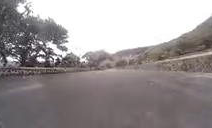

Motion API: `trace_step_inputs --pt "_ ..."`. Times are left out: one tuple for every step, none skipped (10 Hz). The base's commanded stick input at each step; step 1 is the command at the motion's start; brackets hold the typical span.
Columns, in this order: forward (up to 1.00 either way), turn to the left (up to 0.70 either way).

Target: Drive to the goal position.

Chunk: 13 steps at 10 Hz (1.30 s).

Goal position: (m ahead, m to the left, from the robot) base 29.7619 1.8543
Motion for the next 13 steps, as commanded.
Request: trace_step_inputs --pt "0.7 0.0" --pt "0.7 0.0" --pt "0.7 0.0" --pt "0.7 0.0" --pt "0.7 0.0" --pt "0.7 0.0" --pt "0.7 0.0" --pt "0.7 0.0" --pt "0.7 0.0" --pt "0.7 0.0" --pt "0.7 0.0" --pt "0.7 0.0" --pt "0.7 0.0"
